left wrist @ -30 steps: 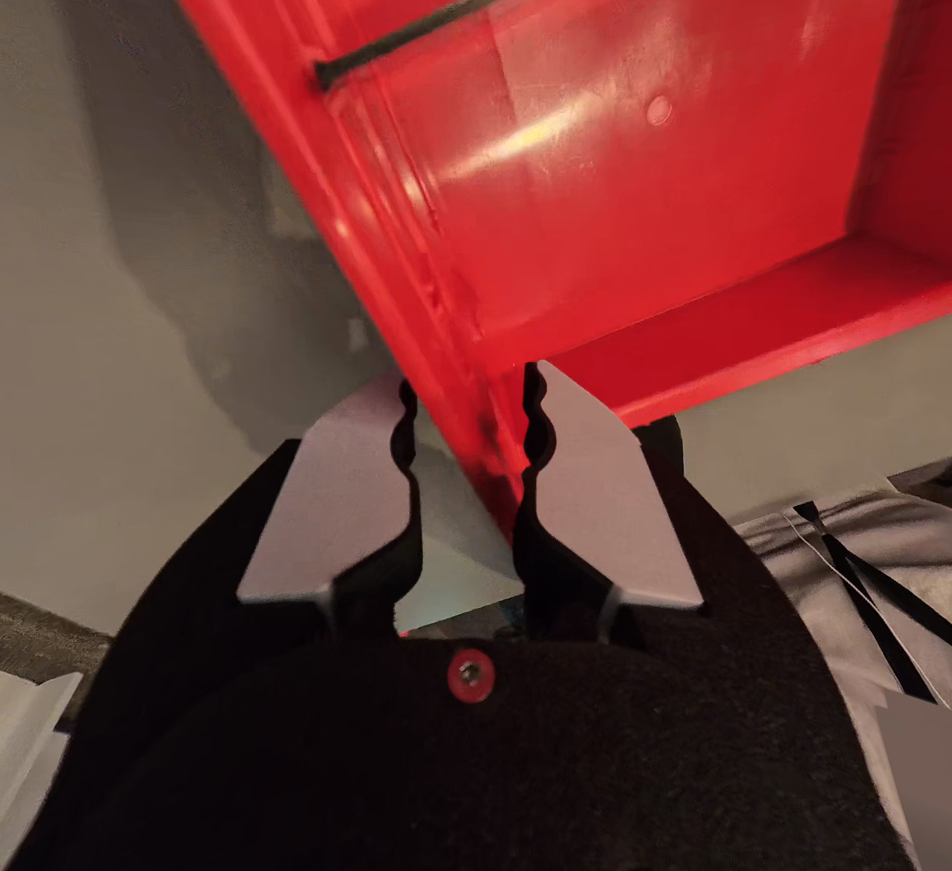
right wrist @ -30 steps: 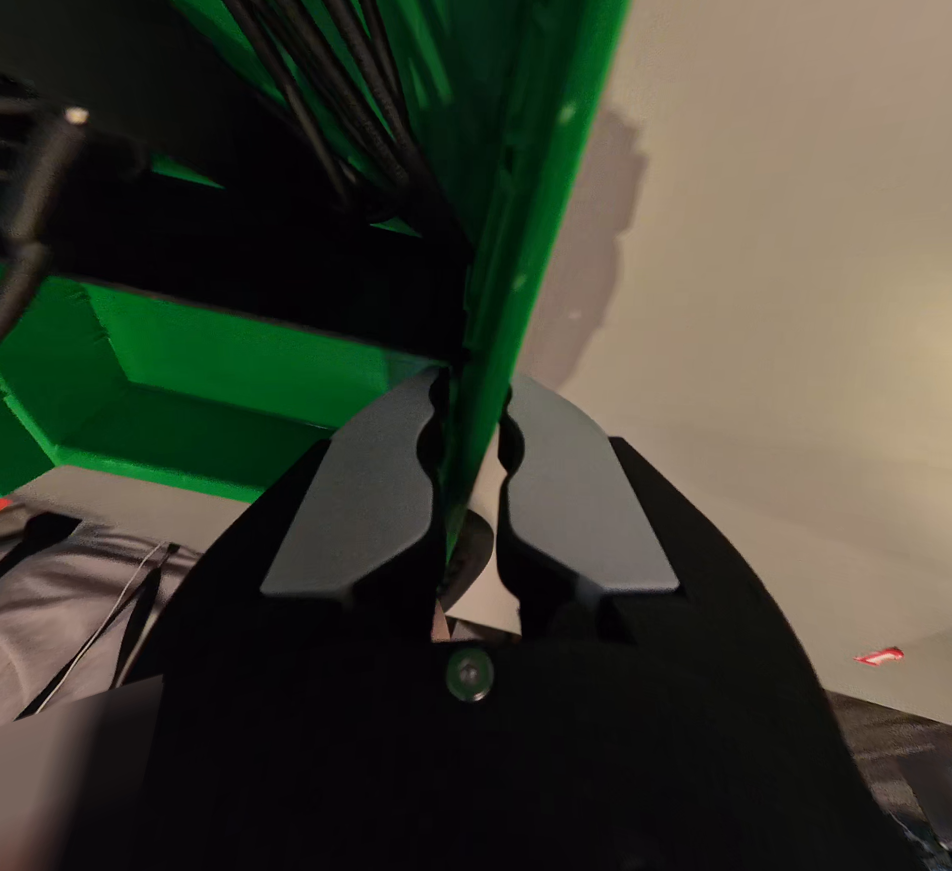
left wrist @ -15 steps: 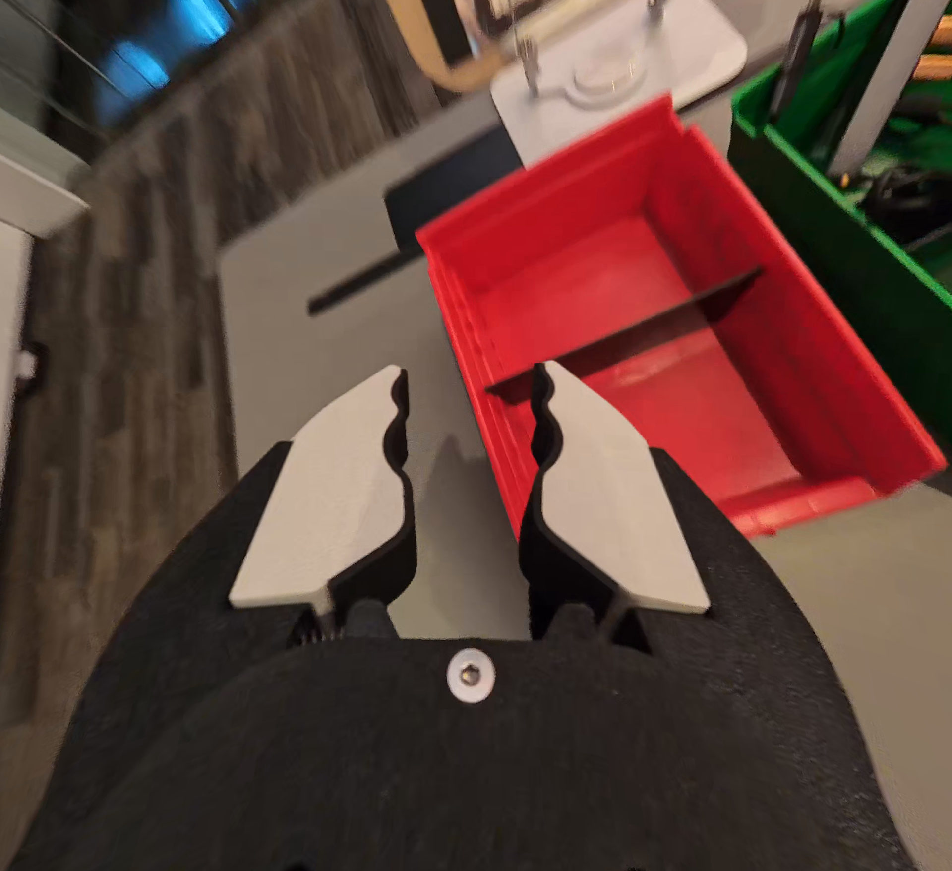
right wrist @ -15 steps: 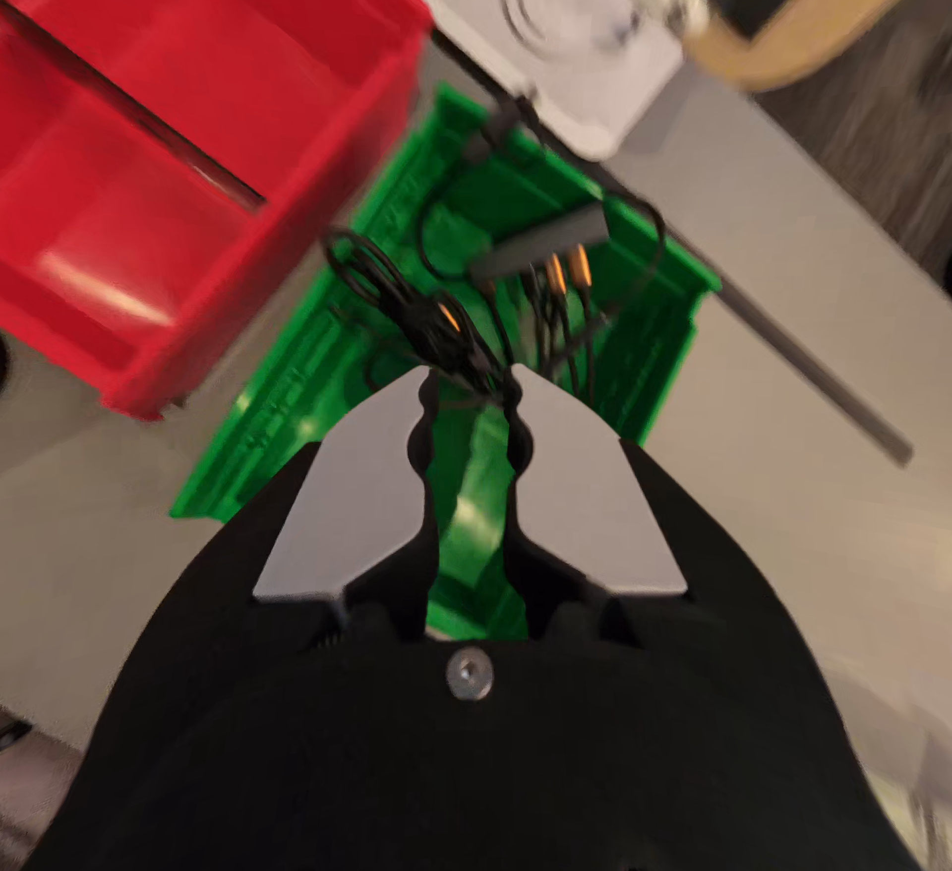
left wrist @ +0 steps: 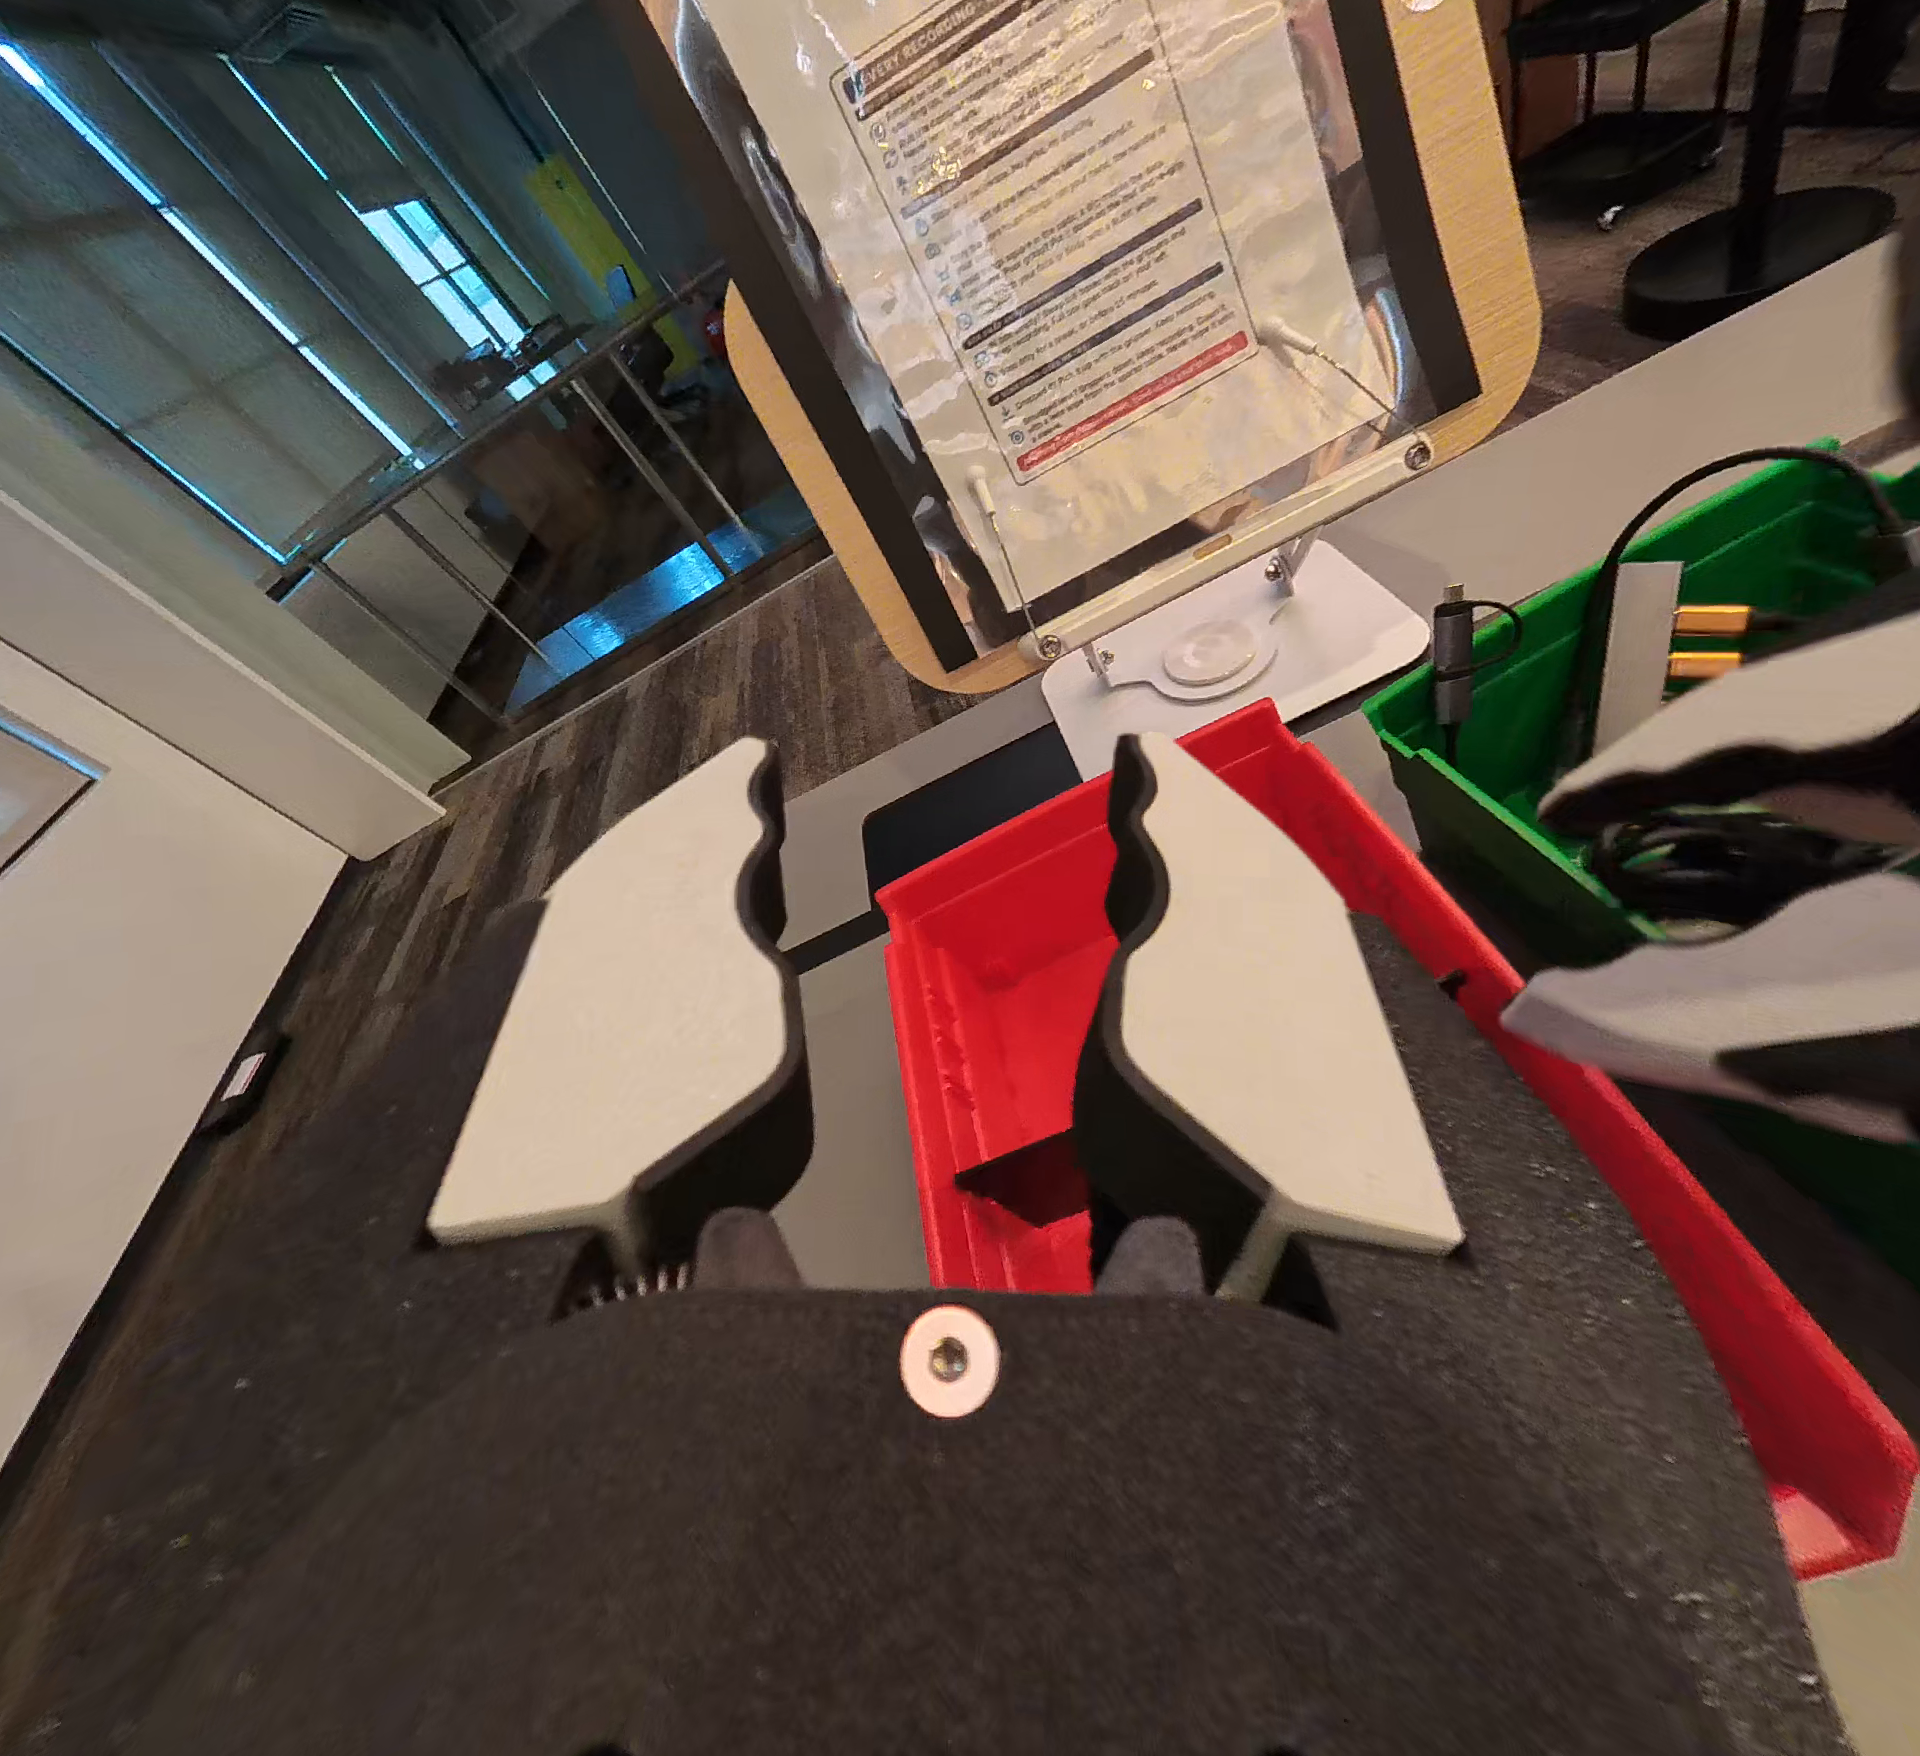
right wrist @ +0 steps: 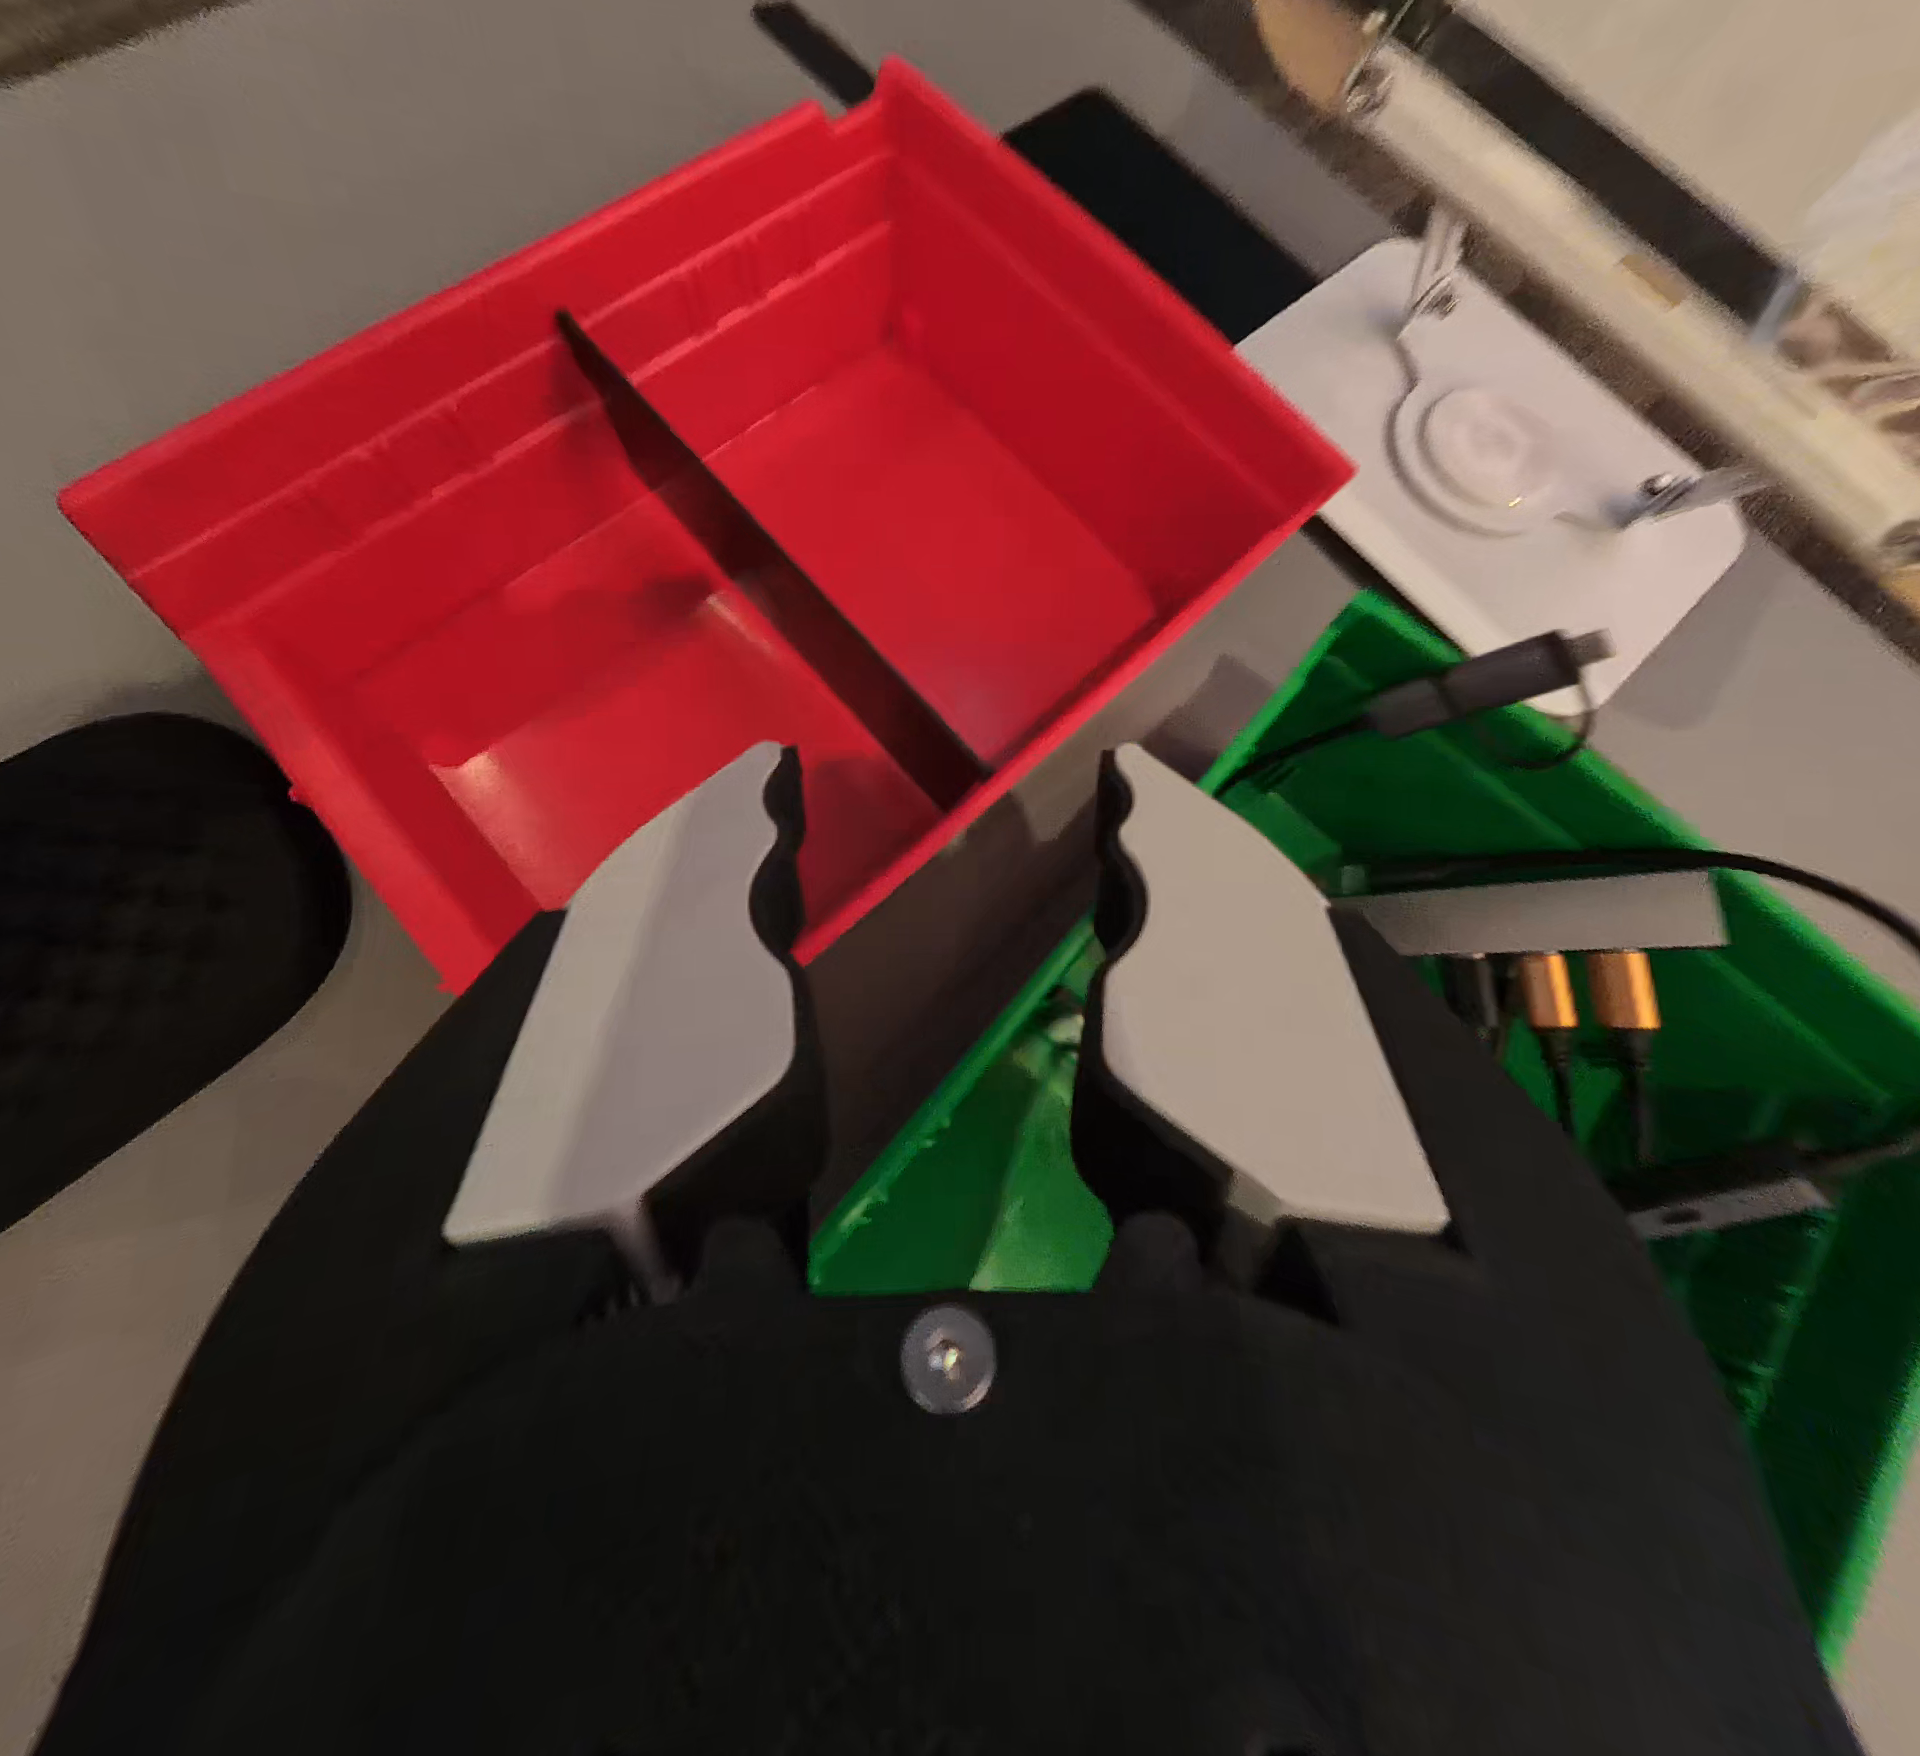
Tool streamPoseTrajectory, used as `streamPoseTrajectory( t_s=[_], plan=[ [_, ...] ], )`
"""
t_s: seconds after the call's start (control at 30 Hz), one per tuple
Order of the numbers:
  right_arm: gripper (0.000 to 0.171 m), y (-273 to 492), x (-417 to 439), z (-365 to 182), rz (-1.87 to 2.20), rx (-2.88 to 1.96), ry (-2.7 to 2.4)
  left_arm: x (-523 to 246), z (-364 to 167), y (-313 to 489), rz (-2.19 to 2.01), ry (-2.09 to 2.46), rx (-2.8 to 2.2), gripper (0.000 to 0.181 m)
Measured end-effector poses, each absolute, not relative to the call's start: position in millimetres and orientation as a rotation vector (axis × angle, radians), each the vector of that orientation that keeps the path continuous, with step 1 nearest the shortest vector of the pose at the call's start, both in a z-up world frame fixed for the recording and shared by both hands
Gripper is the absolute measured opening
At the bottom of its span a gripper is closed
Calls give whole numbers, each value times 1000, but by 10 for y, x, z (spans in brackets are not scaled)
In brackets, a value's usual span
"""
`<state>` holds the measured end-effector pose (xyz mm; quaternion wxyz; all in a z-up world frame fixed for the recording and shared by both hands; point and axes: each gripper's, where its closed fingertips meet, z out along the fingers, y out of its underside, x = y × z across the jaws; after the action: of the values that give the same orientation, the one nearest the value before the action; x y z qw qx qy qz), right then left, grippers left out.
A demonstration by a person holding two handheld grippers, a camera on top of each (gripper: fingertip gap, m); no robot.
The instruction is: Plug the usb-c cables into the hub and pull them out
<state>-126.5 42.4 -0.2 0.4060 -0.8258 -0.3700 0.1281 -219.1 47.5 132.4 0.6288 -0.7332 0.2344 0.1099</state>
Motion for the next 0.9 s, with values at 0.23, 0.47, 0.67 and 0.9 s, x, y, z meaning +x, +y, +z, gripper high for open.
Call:
streamPoseTrajectory(
  t_s=[0.23,0.47,0.67,0.9],
  plan=[
    [50,313,-1353,-381,348,-2317,-907,-2190,1373,433,197,541,-1666,59],
    [49,120,-1340,-491,341,-2460,-820,-2221,1369,410,106,540,-1683,60],
    [51,82,-1388,-753,89,-2573,-740,-2104,1460,271,17,581,-1641,59],
    [45,314,-1368,-947,-85,-2665,-619,-2003,1530,100,-62,633,-1610,58]
  ],
)
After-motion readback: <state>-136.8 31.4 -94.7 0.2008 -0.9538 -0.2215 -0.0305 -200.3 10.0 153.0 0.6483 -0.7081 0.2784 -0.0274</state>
